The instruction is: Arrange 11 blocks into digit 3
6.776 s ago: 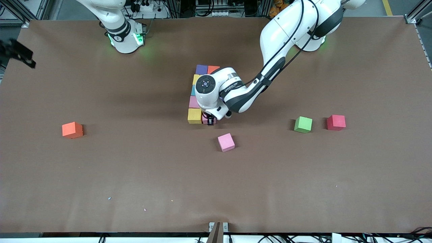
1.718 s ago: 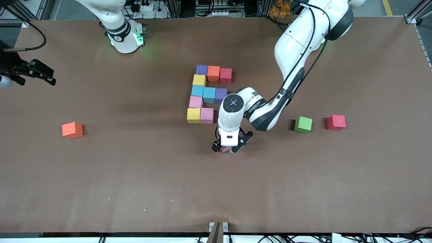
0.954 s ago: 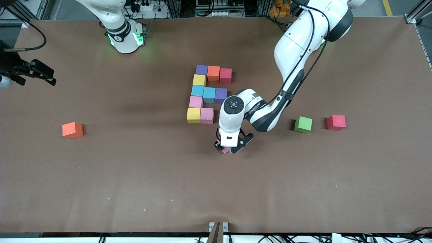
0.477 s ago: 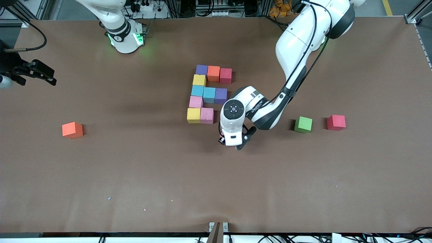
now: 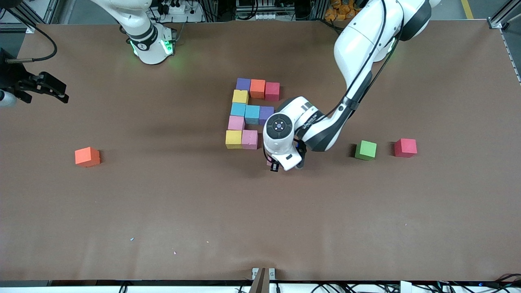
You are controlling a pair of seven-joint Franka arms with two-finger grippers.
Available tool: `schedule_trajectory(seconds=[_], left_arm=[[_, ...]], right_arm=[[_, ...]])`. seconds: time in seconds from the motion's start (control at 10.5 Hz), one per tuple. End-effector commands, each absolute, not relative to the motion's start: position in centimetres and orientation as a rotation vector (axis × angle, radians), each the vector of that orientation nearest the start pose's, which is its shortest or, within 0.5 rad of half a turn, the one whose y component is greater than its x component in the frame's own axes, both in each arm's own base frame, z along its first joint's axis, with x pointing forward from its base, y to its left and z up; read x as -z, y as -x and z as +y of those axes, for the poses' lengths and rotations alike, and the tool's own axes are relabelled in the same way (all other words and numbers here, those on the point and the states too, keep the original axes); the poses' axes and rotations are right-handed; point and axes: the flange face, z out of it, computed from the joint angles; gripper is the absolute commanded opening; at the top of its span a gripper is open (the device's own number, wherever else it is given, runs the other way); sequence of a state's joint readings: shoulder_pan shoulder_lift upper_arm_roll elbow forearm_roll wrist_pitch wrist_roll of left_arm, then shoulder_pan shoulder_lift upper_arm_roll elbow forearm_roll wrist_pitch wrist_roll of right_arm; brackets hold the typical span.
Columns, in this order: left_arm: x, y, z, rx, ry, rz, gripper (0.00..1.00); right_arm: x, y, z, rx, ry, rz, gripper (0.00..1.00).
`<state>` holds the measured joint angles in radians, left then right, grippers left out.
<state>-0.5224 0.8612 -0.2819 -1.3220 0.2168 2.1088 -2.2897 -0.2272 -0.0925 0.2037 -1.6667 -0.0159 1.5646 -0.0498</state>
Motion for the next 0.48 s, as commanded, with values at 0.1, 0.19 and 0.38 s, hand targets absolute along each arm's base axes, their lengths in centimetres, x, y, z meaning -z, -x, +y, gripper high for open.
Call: schedule_trajectory(seconds=[0.1,0.19,0.38], left_arm=[[-21.9,-51.6,-52.0,-0.031,2.163,-2.184,0.03],[-21.4,-51.2,-52.1,-0.03,2.127,-2.208,0.03],[-21.0,-51.4,-51.8,-0.022,2.098,-2.232,0.03]], right_arm=[[-63.1,-52.2,-2.2,-0.018,3.225,-0.246,1.0],[-64.0,-51.9,-2.7,-0.011,3.224,-0.224,1.0],[-64.8,-52.2,-2.2,0.027,3.216,-0.221,1.0]])
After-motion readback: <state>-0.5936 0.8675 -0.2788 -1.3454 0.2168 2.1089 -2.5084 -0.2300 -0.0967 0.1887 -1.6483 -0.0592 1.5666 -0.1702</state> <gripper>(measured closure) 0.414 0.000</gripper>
